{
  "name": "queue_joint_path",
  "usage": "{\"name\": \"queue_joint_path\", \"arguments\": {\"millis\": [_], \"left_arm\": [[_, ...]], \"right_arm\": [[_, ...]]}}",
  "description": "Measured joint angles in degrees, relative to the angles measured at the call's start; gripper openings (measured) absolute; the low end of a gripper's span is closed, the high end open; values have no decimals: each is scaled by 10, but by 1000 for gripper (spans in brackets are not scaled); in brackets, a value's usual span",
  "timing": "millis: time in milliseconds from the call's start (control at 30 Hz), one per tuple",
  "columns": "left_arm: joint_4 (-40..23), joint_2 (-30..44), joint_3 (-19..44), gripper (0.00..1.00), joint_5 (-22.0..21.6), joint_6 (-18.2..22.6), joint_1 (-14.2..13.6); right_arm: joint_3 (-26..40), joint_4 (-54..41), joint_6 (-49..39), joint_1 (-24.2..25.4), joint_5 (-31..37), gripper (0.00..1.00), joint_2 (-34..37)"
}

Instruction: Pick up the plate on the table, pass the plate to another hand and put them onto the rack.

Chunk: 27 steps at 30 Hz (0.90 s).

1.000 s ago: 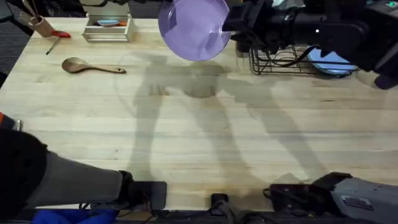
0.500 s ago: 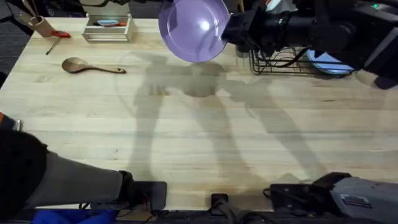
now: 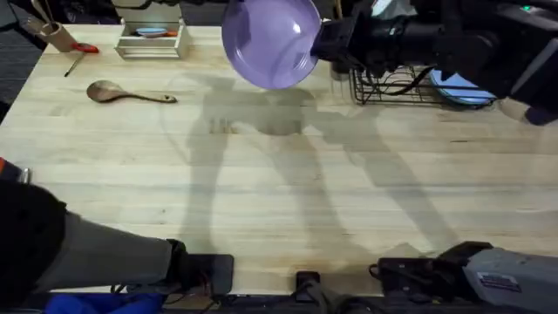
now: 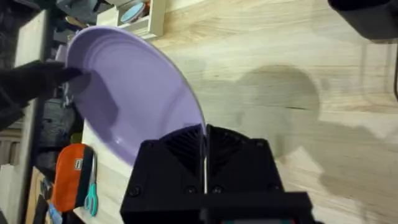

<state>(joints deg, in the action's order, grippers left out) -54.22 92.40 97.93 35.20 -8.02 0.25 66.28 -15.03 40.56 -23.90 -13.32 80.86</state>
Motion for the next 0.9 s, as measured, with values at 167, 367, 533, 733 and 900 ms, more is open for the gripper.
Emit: {"name": "queue_joint_path", "arguments": {"millis": [167,367,533,733,900], "left_arm": [[0,0,0,565,3,-4,0],[0,0,0,792,9,-6,0],[0,0,0,804,8,-6,0],[0,0,0,810,8,-6,0],[0,0,0,817,8,-6,0]], "right_arm": [[0,-4,-17,17,0,30,0],[0,-5,-56,42,0,30,-15],[15,-8,-118,63,0,30,-23],[39,-8,-216,117,1,30,-23],[54,-6,-330,169,2,30,-24]]}}
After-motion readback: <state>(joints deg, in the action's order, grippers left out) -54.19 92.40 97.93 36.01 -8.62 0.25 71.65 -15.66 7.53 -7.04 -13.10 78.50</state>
